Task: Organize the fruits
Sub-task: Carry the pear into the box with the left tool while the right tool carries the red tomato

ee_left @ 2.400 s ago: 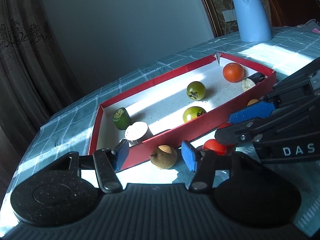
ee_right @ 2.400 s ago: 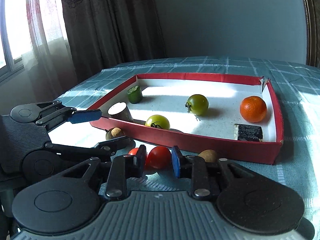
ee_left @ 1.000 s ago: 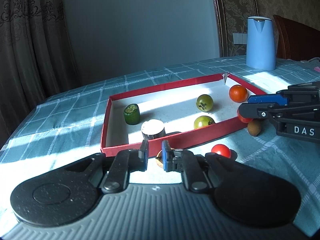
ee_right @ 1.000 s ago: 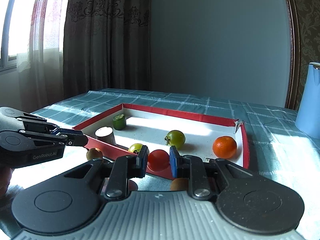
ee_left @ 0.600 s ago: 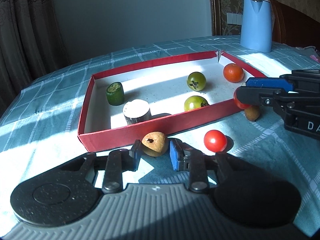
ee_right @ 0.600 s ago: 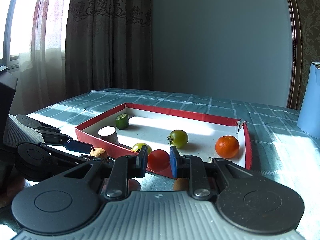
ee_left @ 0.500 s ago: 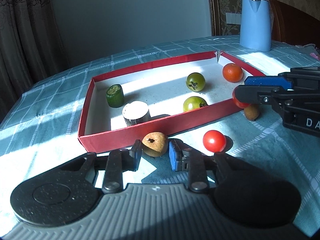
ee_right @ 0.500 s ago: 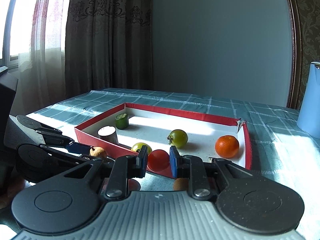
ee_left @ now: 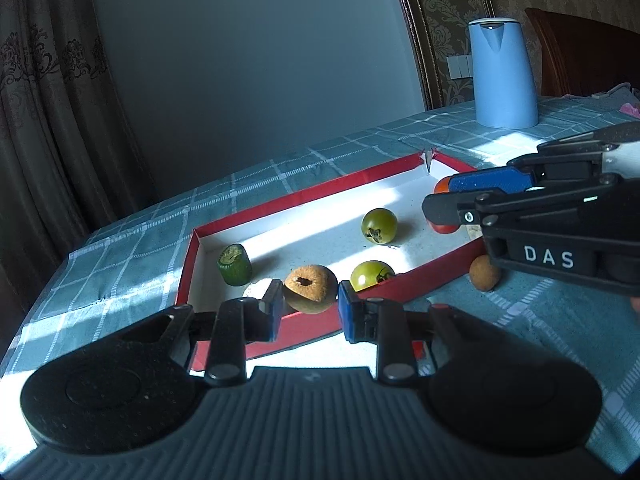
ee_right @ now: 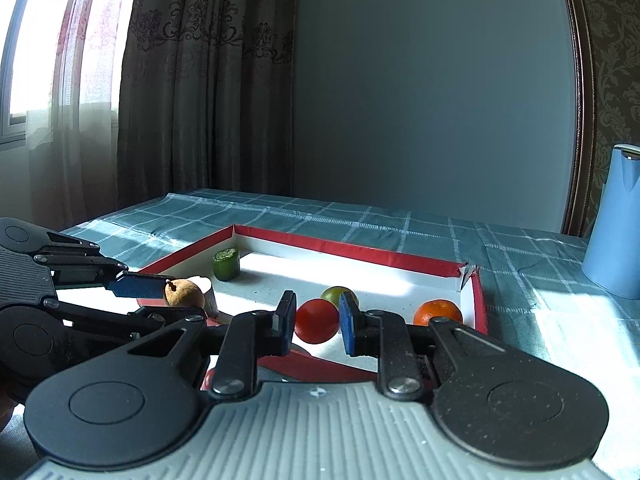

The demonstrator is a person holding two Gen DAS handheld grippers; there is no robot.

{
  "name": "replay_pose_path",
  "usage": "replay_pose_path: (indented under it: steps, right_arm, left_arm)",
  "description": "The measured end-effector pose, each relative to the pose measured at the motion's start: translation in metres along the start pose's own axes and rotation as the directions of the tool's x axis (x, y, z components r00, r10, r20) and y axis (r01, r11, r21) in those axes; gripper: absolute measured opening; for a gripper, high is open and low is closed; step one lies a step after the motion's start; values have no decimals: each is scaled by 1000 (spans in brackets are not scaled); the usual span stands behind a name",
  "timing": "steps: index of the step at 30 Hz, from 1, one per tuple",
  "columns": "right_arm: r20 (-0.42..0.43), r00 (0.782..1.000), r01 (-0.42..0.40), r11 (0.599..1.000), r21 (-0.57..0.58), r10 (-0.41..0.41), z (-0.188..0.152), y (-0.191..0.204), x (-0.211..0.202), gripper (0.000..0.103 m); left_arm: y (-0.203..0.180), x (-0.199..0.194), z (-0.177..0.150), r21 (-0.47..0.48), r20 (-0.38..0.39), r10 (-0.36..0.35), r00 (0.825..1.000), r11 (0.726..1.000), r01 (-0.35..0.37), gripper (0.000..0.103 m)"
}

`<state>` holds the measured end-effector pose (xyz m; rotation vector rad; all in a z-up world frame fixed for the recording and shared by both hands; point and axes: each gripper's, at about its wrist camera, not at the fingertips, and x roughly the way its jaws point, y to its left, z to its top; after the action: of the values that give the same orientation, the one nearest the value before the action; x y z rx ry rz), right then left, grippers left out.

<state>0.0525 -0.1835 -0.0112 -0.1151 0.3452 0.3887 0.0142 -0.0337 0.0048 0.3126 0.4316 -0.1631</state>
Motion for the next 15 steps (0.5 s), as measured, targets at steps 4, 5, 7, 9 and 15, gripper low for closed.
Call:
replay_pose_path:
  steps: [4,5,7,9,15]
  right_arm:
    - [-10,1000,30,1000,-1,-30,9,-6,16,23]
    - [-19,999,42,999,-7,-42,11,-8,23,23]
    - [-38,998,50,999,7,-50,14,-13,35,23]
    - [-62,996,58,998,22,-57,16,-19,48,23]
    - [-131,988,94,993,65,-85,15,-38,81,23]
  left_arm:
    - [3,20,15,-35,-10,48,999,998,-48,26]
    - [4,25,18,-43,-16,58,998,997,-59,26]
    - [6,37,23,-53,-32,90,995,994,-92,26]
    - [7,48,25,-61,-49,110,993,992,-113,26]
    - [15,77,27,-79,-103,149,983,984,-158,26]
